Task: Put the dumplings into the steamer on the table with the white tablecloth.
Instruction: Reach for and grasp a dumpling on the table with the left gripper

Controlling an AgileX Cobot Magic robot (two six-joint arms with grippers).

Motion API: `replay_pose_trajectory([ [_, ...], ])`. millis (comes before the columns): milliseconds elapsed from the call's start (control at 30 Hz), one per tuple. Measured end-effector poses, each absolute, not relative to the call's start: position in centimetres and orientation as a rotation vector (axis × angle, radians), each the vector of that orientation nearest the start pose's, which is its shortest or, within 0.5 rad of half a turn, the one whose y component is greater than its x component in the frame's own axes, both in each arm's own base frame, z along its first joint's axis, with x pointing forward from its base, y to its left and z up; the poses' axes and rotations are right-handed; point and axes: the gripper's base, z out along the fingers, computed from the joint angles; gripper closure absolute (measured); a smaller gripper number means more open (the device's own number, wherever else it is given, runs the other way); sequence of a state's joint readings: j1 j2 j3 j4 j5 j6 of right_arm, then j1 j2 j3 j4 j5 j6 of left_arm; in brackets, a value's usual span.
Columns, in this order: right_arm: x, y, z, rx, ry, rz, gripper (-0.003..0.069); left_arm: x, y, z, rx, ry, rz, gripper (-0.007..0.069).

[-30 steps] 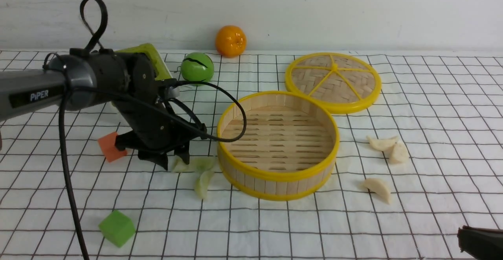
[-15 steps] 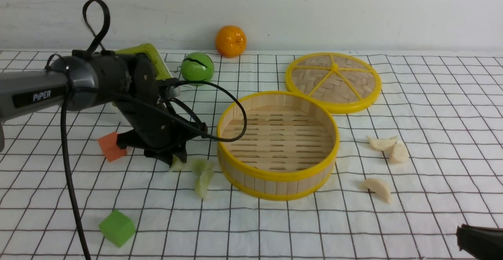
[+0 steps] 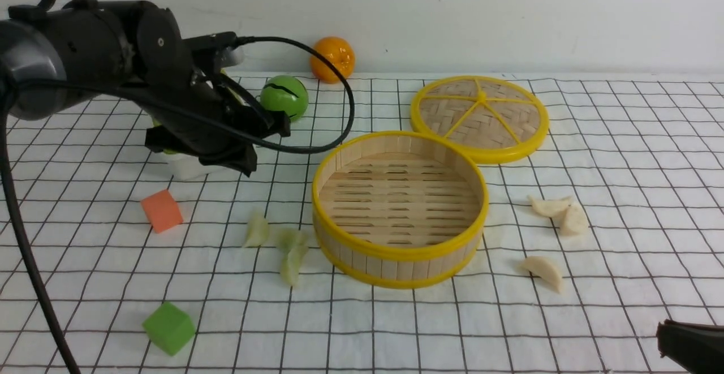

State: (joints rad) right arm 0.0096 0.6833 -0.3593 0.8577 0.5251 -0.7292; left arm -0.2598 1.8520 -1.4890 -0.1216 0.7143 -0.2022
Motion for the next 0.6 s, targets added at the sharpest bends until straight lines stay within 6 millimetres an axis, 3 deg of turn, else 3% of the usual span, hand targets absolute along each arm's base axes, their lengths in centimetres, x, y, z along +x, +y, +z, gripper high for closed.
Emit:
replay_pose_trajectory([
  [33,12.4,3.6,24.6,-0.172,2.146,0.459,0.0664,39.8,-11.3,25.9,-0.011,2.588,-0.309,0.0624],
  [167,12.4,3.6,24.7,-0.169,2.142,0.458,0.0663,40.6,-11.5,22.9,0.015,2.656,-0.282,0.0483],
  [233,12.4,3.5,24.7,-0.167,2.14,0.456,0.0662,41.1,-11.6,20.8,0.022,2.699,-0.259,0.0366],
  [333,12.4,3.5,24.7,-0.166,2.138,0.454,0.0659,41.6,-11.7,18.6,0.037,2.744,-0.24,0.0274],
  [433,12.4,3.5,24.7,-0.165,2.138,0.455,0.0659,41.7,-11.7,17.5,0.062,2.766,-0.227,0.0267],
  [600,12.4,3.5,24.7,-0.164,2.138,0.457,0.0655,41.9,-11.8,16.7,0.086,2.775,-0.215,0.0368],
])
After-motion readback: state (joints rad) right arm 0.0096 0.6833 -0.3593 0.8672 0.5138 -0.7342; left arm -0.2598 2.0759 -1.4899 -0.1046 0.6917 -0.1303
